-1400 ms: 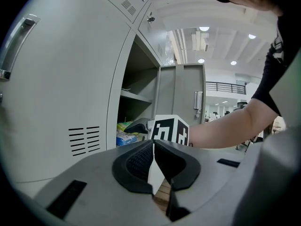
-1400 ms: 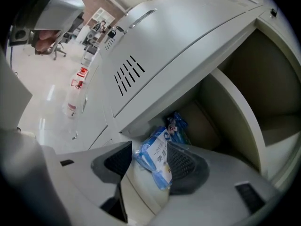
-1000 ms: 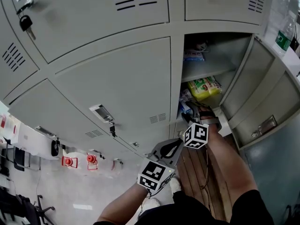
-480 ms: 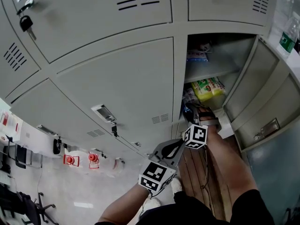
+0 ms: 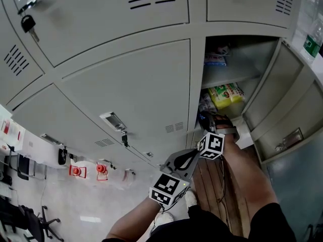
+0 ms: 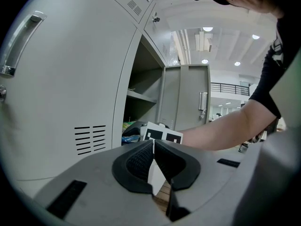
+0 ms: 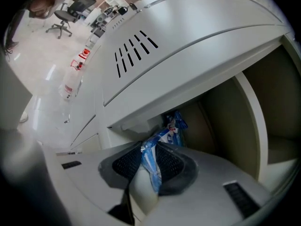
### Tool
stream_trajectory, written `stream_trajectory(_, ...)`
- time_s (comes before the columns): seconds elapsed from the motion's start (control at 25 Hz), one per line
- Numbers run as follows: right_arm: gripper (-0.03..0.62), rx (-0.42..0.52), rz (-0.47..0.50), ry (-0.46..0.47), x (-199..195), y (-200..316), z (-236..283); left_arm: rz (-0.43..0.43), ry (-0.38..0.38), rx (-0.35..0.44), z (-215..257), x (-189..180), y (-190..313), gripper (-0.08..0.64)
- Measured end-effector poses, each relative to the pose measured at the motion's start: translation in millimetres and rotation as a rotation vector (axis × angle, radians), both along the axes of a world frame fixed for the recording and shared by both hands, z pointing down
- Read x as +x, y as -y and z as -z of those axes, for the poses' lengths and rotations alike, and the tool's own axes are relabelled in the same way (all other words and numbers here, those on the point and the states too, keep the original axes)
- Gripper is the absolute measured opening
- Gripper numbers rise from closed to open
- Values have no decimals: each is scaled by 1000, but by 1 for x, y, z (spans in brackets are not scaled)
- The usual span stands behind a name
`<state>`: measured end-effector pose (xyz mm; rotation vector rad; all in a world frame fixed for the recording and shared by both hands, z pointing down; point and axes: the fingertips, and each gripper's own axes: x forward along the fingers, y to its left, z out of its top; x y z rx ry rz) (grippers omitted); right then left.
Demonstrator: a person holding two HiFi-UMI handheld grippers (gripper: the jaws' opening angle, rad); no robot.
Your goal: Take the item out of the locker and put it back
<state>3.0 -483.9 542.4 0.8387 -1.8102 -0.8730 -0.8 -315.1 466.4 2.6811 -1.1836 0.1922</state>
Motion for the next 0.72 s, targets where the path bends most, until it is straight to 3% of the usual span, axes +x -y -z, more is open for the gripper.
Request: stream_trajectory(0.72, 127, -9, -92, 97, 16, -28, 19, -32, -1, 14, 10, -12, -23, 21)
